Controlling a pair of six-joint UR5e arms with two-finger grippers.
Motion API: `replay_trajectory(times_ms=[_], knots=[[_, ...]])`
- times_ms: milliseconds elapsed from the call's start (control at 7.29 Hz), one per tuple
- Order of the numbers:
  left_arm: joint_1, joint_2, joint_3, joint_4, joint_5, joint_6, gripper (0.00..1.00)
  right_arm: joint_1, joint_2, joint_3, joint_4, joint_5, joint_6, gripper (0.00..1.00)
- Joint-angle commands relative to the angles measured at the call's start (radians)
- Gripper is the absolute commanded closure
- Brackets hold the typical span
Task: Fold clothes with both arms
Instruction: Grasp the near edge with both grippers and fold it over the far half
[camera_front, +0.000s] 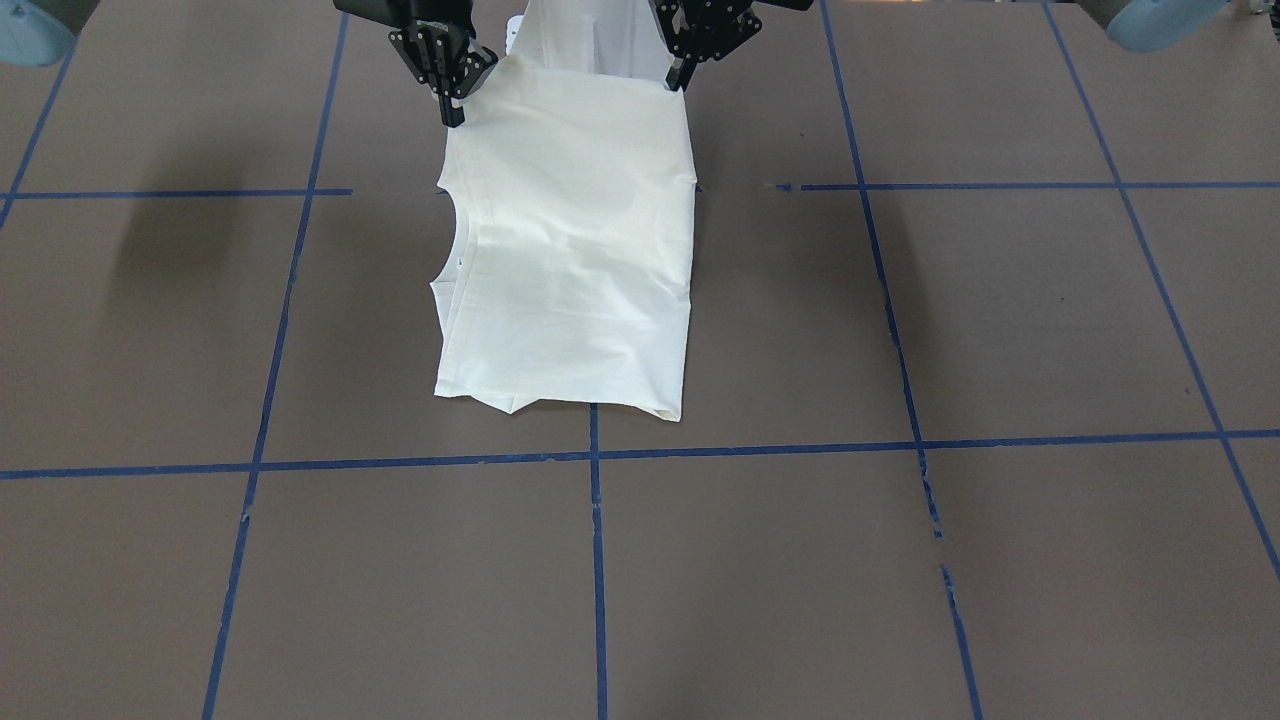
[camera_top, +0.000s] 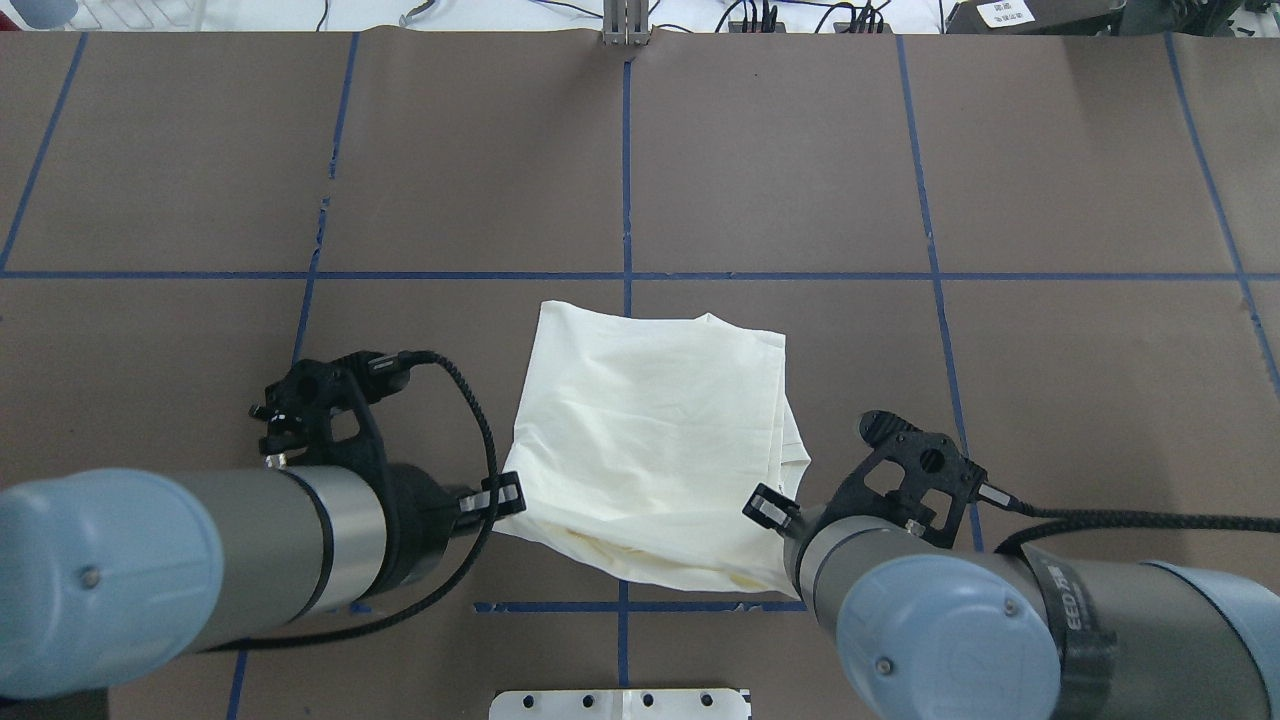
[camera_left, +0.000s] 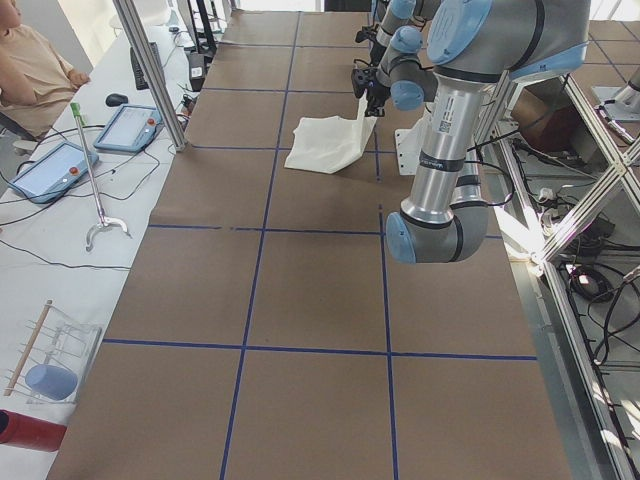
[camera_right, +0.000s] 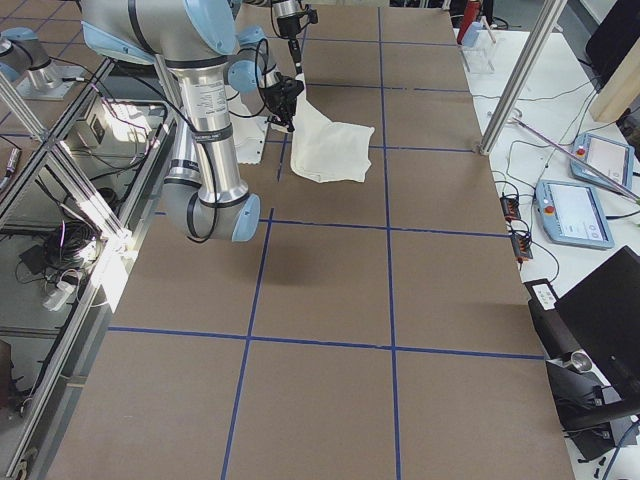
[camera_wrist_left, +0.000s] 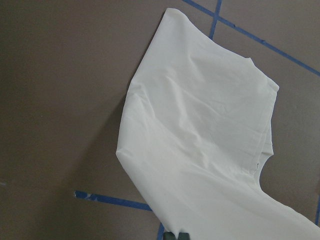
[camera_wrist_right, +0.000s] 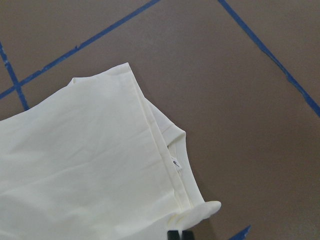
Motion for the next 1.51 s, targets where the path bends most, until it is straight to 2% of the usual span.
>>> replay_trajectory(times_ms=[0, 274, 549, 823, 960, 1235, 1372], knots=[[-0.141, -0.118, 0.172, -0.006, -0.038, 0.115, 1.00, 0.114, 0.007, -0.140, 0.111, 0.009, -0.047, 1.00], [-0.220, -0.239, 0.367, -0.021, -0.043, 0.181, 1.00, 0.195, 0.014, -0.269, 0.221, 0.035, -0.098, 1.00], [-0.243, -0.252, 0.511, -0.140, -0.038, 0.218, 1.00, 0.266, 0.086, -0.443, 0.288, 0.039, -0.135, 1.00], [-0.251, -0.254, 0.672, -0.280, -0.035, 0.239, 1.00, 0.294, 0.111, -0.577, 0.410, 0.059, -0.164, 1.00], [-0.251, -0.252, 0.723, -0.329, -0.035, 0.239, 1.00, 0.299, 0.137, -0.654, 0.459, 0.059, -0.173, 1.00], [-0.249, -0.249, 0.748, -0.342, -0.037, 0.241, 1.00, 0.300, 0.142, -0.685, 0.492, 0.060, -0.201, 1.00], [-0.251, -0.240, 0.741, -0.353, -0.037, 0.251, 0.59, 0.303, 0.137, -0.688, 0.490, 0.059, -0.272, 0.01]])
